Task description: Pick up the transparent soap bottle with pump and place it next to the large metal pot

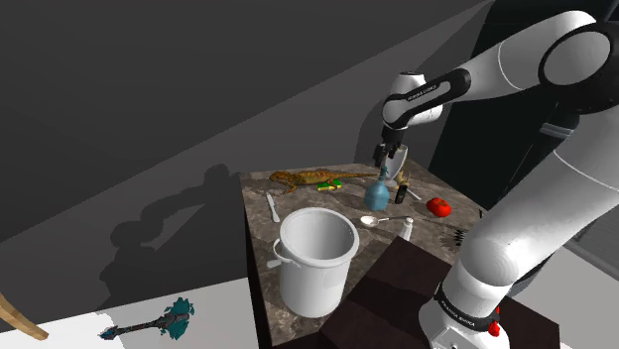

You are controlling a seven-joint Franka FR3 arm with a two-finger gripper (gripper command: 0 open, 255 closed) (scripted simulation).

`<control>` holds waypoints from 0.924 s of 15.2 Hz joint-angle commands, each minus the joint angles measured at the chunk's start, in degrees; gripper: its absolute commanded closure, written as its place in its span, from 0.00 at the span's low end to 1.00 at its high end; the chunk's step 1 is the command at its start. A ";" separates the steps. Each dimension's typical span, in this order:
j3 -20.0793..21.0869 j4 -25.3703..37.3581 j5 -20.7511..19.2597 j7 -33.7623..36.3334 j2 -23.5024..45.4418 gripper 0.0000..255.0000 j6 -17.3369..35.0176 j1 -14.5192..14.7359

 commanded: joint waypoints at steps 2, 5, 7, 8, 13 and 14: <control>-3.16 3.49 3.45 -5.68 6.80 0.00 3.66 -0.20; -5.15 7.43 8.44 -11.70 13.61 0.00 6.33 -0.85; -5.72 10.45 12.38 -15.95 18.30 0.00 7.61 -1.89; -5.75 12.09 14.41 -18.06 20.65 0.00 8.09 -2.63; -4.88 13.81 18.06 -21.29 25.14 0.00 10.36 -4.38; -4.68 13.80 18.61 -21.67 25.82 0.00 10.97 -4.59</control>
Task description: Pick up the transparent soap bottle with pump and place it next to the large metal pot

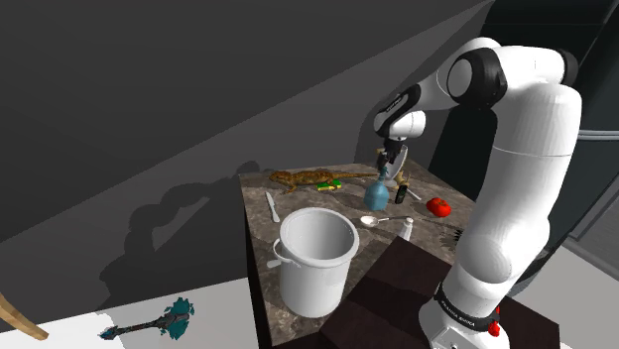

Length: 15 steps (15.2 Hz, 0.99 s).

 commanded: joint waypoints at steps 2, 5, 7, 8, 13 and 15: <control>0.60 -0.16 1.62 -1.12 2.01 0.00 1.95 -0.63; 1.00 -0.11 2.50 -1.72 3.11 0.00 2.87 -1.02; 1.01 -0.10 2.50 -1.72 3.11 0.00 2.87 -1.03; 1.01 -0.10 2.50 -1.72 3.11 0.00 2.87 -1.03; 1.00 -0.10 2.49 -1.72 3.10 1.00 2.86 -1.03; 1.00 -0.10 2.49 -1.72 3.10 1.00 2.86 -1.03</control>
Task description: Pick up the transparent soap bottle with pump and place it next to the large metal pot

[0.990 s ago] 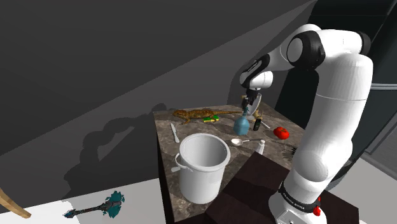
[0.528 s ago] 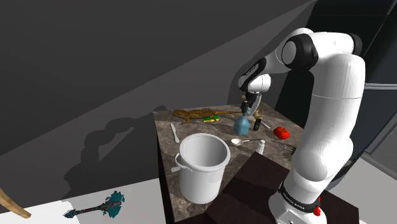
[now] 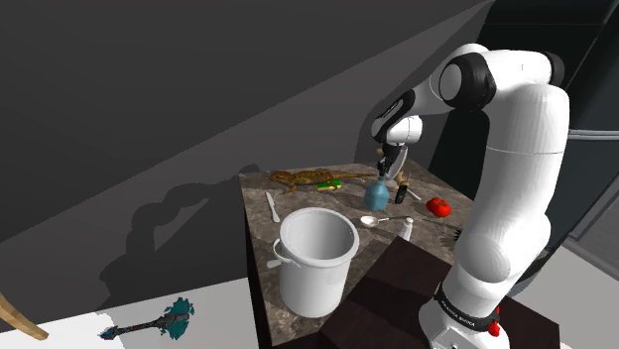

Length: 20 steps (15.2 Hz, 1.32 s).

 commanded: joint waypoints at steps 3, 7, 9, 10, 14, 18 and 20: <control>-0.01 -0.01 0.00 -0.01 0.02 1.00 0.02 -0.01; -0.24 0.13 -0.47 0.29 -0.55 1.00 -0.64 0.17; -0.65 0.48 -1.37 0.85 -1.67 1.00 -1.97 0.52; -0.84 0.66 -1.81 1.13 -2.22 1.00 -2.64 0.67; -1.47 1.55 -3.47 2.15 -4.33 1.00 -5.37 1.22; -1.91 2.64 -4.97 3.06 -6.28 1.00 -8.16 1.64; -2.07 3.26 -5.64 3.46 -7.20 1.00 -9.57 1.81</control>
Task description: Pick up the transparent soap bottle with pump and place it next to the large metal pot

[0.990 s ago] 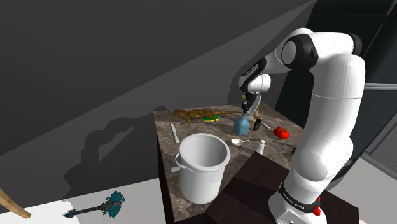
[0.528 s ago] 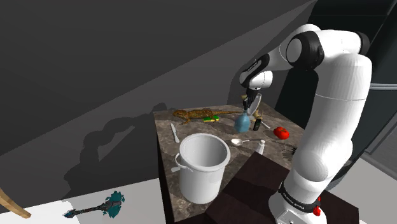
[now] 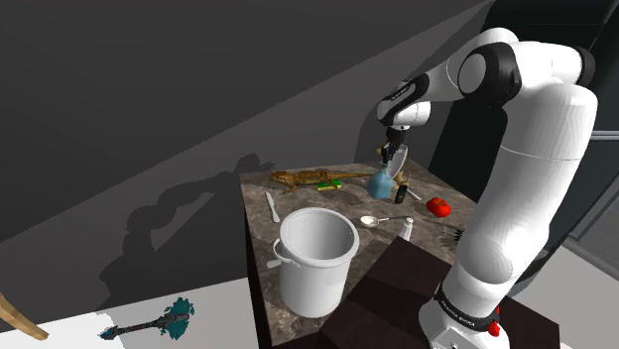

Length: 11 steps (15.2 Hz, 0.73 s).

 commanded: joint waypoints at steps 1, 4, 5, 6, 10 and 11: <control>-0.17 0.85 -0.58 0.25 -0.83 1.00 -1.56 0.09; -0.33 1.92 -1.47 0.77 -2.08 1.00 -3.71 0.29; -0.37 2.30 -1.74 0.92 -2.48 1.00 -4.43 0.35; -0.40 2.70 -1.99 1.07 -2.86 1.00 -5.16 0.41; -0.47 4.40 -2.91 1.57 -4.26 1.00 -8.08 0.60; -0.48 4.86 -3.11 1.68 -4.58 1.00 -8.81 0.64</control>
